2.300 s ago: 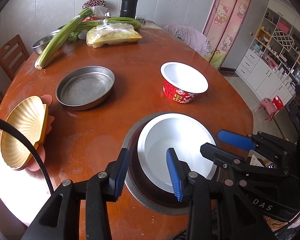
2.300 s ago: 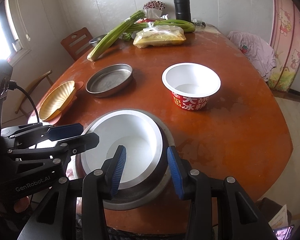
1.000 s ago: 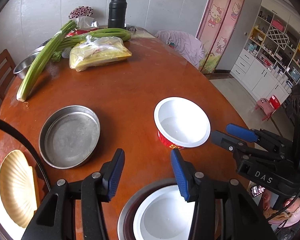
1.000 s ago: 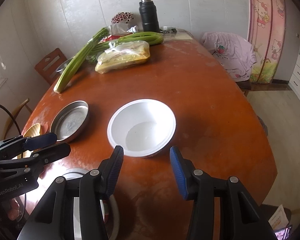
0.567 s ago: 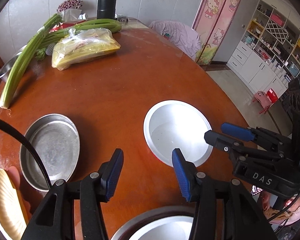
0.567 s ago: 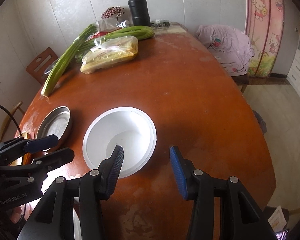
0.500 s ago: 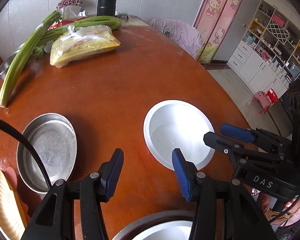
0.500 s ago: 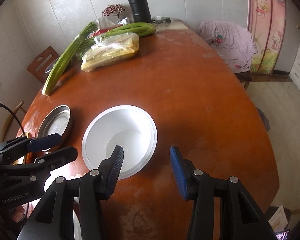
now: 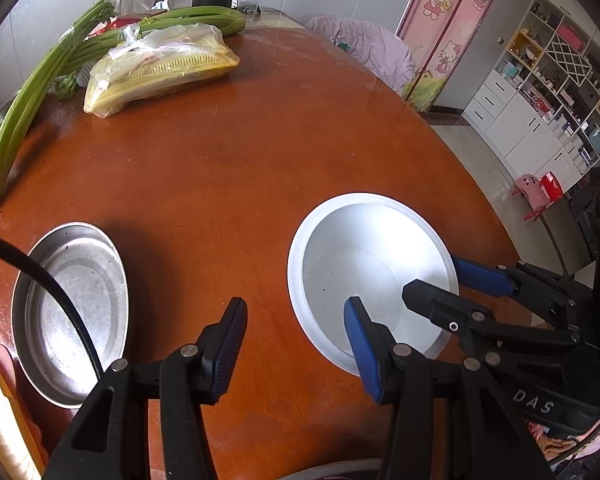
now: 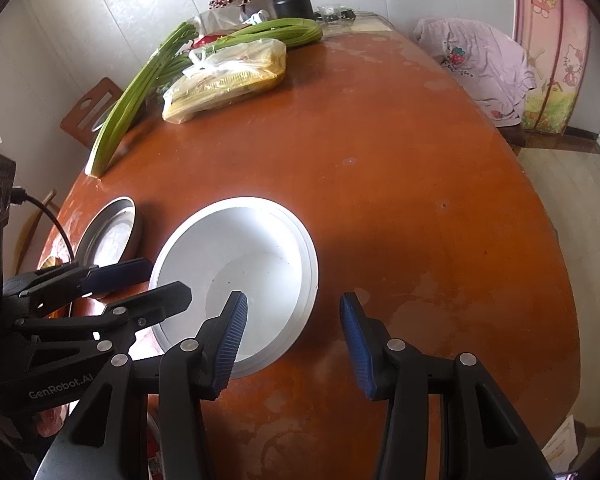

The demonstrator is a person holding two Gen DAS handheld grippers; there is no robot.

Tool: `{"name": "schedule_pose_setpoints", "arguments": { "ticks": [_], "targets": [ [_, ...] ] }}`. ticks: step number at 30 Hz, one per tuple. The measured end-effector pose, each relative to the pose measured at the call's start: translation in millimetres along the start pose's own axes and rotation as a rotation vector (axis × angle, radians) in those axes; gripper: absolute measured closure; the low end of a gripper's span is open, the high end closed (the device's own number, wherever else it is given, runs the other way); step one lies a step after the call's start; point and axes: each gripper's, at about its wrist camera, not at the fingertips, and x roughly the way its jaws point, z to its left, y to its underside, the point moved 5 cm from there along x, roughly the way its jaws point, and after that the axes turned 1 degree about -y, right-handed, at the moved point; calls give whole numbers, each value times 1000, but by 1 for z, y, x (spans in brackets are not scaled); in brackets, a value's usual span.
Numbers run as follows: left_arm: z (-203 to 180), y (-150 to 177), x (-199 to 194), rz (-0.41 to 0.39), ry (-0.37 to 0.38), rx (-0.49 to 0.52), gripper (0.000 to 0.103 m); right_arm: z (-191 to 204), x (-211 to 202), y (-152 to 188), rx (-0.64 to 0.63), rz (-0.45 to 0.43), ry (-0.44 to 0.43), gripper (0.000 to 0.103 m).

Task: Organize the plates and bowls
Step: 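Move the right gripper to the red-printed white paper bowl and grasp its rim, then lift the red-printed bowl and carry it over the nested bowls with the right gripper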

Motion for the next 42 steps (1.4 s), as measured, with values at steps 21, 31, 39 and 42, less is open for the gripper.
{"name": "schedule_pose_setpoints", "arguments": {
  "ticks": [21, 31, 39, 42],
  "targets": [
    [-6, 0, -3, 1, 50, 5, 75, 17, 2, -2, -37, 2, -27, 71],
    [-10, 0, -29, -65, 37, 24, 75, 24, -18, -3, -50, -42, -29, 71],
    [-11, 8, -57, -115, 19, 28, 75, 35, -38, 1, -70, -81, -39, 71],
    [-12, 14, -70, -134, 9, 28, 75, 41, -47, 4, -81, -94, -44, 71]
  ]
}}
